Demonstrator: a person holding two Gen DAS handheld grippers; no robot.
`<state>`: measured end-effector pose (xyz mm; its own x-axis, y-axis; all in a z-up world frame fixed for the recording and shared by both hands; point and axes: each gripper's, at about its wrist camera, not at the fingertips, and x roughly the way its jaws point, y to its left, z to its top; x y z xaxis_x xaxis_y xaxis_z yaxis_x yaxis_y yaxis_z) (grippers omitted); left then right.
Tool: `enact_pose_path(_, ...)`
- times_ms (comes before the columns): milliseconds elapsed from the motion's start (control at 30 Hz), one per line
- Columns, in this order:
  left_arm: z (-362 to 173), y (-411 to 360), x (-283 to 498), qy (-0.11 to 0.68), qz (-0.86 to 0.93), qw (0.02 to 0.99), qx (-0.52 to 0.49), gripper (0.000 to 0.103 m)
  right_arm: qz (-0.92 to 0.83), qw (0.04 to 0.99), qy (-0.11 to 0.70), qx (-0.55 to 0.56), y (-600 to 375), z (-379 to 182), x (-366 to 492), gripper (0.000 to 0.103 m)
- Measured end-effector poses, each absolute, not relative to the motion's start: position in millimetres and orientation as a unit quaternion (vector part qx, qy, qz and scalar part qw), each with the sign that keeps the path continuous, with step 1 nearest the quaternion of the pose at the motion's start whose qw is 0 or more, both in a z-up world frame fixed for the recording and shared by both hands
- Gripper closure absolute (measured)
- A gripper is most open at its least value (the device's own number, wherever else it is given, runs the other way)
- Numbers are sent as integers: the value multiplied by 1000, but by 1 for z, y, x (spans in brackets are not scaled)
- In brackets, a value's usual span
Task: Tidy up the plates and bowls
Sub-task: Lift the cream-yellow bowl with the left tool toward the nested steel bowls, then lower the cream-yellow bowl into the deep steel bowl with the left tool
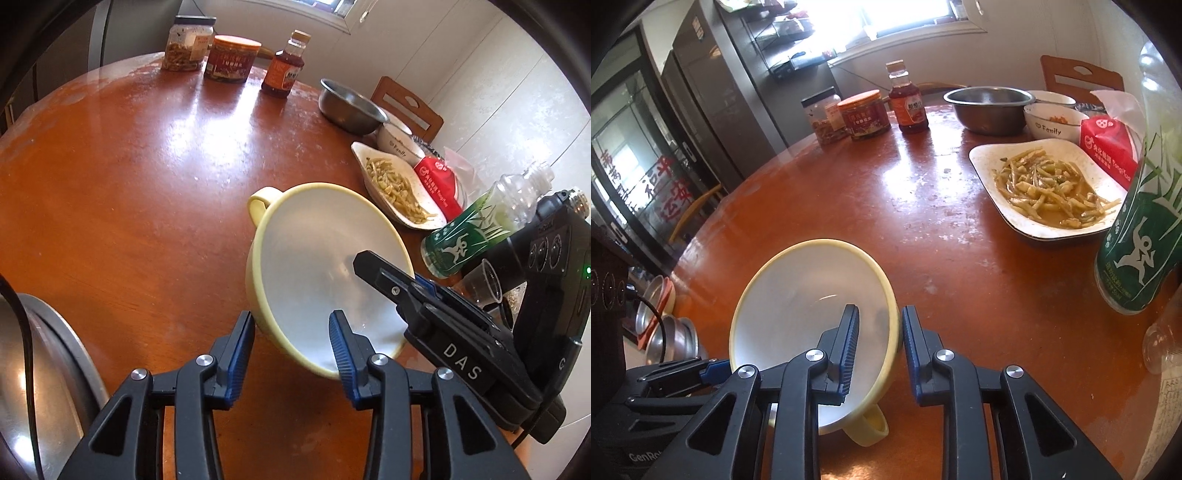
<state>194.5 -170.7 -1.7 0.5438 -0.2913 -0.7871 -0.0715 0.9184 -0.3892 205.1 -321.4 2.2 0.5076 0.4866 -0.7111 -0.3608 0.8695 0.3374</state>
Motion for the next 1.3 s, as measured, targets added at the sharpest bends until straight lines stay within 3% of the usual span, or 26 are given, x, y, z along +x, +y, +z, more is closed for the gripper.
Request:
enact_pose_path(767,67,-69,112,374,-9,907,-190,61,322,876,355,58,-219,85,146,78)
enact_pose_path(1300,65,7,71,351,18,914,-201,61,357,862,357,43,-142,76,111,78)
